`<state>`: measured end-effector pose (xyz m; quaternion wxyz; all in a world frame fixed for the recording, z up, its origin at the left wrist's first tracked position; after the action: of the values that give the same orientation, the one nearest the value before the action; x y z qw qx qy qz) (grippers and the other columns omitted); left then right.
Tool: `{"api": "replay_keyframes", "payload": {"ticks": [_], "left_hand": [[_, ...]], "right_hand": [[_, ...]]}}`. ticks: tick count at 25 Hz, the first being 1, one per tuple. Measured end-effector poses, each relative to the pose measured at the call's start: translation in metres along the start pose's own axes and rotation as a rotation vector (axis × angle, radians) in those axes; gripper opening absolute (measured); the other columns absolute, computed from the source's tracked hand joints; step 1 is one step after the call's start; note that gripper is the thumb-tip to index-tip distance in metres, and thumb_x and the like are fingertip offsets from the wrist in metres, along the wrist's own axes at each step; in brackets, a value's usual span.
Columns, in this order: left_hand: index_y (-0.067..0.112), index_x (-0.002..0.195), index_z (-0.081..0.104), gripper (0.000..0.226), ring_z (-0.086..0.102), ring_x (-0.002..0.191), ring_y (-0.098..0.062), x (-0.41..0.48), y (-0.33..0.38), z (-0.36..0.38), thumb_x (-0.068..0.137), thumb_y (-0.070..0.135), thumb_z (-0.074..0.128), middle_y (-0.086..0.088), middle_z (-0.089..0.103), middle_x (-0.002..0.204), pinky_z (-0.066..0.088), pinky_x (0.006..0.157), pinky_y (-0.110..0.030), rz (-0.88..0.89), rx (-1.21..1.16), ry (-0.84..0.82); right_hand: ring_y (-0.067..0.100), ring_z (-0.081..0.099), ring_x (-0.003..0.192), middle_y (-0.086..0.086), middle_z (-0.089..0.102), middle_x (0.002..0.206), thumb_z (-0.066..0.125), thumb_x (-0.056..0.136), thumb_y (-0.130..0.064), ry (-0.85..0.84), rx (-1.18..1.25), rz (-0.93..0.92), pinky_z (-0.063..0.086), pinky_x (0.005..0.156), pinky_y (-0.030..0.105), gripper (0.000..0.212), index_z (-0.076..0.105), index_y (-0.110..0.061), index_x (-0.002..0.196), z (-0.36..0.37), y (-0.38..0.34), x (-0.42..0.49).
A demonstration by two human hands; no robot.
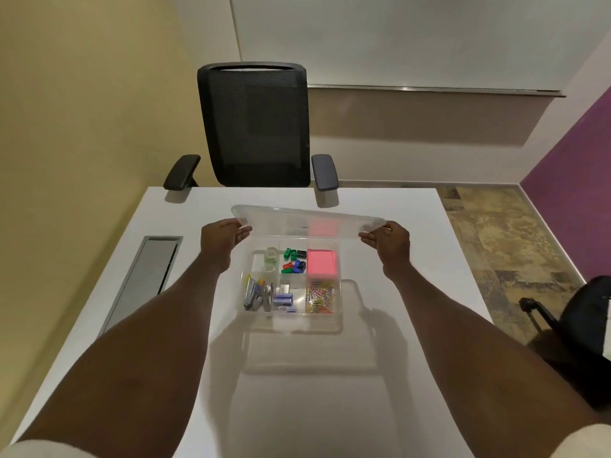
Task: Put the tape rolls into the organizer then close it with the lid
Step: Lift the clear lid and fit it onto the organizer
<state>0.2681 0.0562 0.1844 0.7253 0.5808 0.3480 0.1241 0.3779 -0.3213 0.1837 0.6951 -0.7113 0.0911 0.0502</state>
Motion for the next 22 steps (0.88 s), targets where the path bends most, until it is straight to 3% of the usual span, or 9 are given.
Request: {"api": "replay_keyframes", "payload": {"ticks": [2,4,8,11,15,18,22], "left_hand": [[-0.012,0.106,0.065,0.018,0.076,0.086,-0.031,0.003,-0.002,-0.014,0.096,-0.001,0.058,-0.025,0.073,0.107,0.063,0.090,-0.037,-0.088,-0.098,-0.026],[-0.010,0.101,0.068,0.014,0.074,0.086,-0.030,0.003,-0.006,-0.027,0.095,0.003,0.067,-0.022,0.072,0.100,0.064,0.087,-0.035,-0.104,-0.110,-0.052],[-0.016,0.098,0.071,0.018,0.074,0.076,-0.027,0.004,-0.025,-0.046,0.084,-0.006,0.078,-0.027,0.071,0.098,0.064,0.088,-0.035,-0.076,0.099,-0.037],[-0.018,0.105,0.068,0.025,0.071,0.094,-0.039,0.007,-0.042,-0.056,0.082,-0.013,0.076,-0.039,0.069,0.108,0.056,0.104,-0.050,-0.126,0.125,0.026],[-0.015,0.104,0.073,0.024,0.072,0.110,-0.045,0.017,-0.064,-0.062,0.082,-0.006,0.079,-0.035,0.073,0.110,0.053,0.109,-0.053,-0.217,0.207,0.054],[-0.016,0.102,0.074,0.022,0.072,0.091,-0.042,0.022,-0.071,-0.055,0.082,-0.007,0.079,-0.036,0.072,0.107,0.056,0.103,-0.055,-0.217,0.228,0.057],[-0.007,0.096,0.079,0.017,0.065,0.075,-0.031,0.028,-0.081,-0.046,0.080,-0.002,0.082,-0.030,0.076,0.094,0.061,0.096,-0.052,-0.158,0.378,0.123]], "right_hand": [[0.049,0.072,0.099,0.037,0.069,0.111,0.057,0.099,0.005,0.008,0.076,0.055,0.058,0.095,0.058,0.020,0.062,0.016,0.116,0.006,0.006,-0.002],[0.047,0.072,0.100,0.033,0.071,0.109,0.072,0.094,-0.006,0.006,0.076,0.081,0.059,0.093,0.057,0.029,0.066,0.016,0.111,0.011,0.011,-0.006],[0.049,0.072,0.096,0.036,0.071,0.105,0.085,0.081,-0.004,-0.026,-0.061,0.088,0.059,0.092,0.057,0.041,0.065,0.016,0.110,0.020,0.023,-0.012],[0.043,0.073,0.088,0.033,0.068,0.100,0.085,0.078,0.004,-0.072,-0.154,0.121,0.060,0.090,0.051,0.047,0.060,0.014,0.117,0.030,0.033,-0.017],[0.044,0.074,0.092,0.027,0.073,0.097,0.086,0.077,0.003,-0.026,-0.314,0.136,0.060,0.093,0.050,0.034,0.070,0.013,0.105,0.032,0.047,-0.015],[0.042,0.076,0.089,0.029,0.076,0.090,0.084,0.080,0.001,0.000,-0.391,0.161,0.061,0.093,0.051,0.017,0.075,0.011,0.089,0.035,0.058,-0.008],[0.037,0.074,0.075,0.033,0.074,0.092,0.081,0.081,0.005,0.081,-0.435,0.252,0.063,0.087,0.053,0.012,0.072,0.010,0.088,0.036,0.077,0.003]]}}
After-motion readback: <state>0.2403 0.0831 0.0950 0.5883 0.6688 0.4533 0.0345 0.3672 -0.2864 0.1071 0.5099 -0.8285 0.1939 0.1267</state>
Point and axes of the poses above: each hand's wrist, its own x-axis towards the middle knuckle, its own z-axis out of the palm, y = z × x, the point moved 6 cm from there along x, towards the middle knuckle
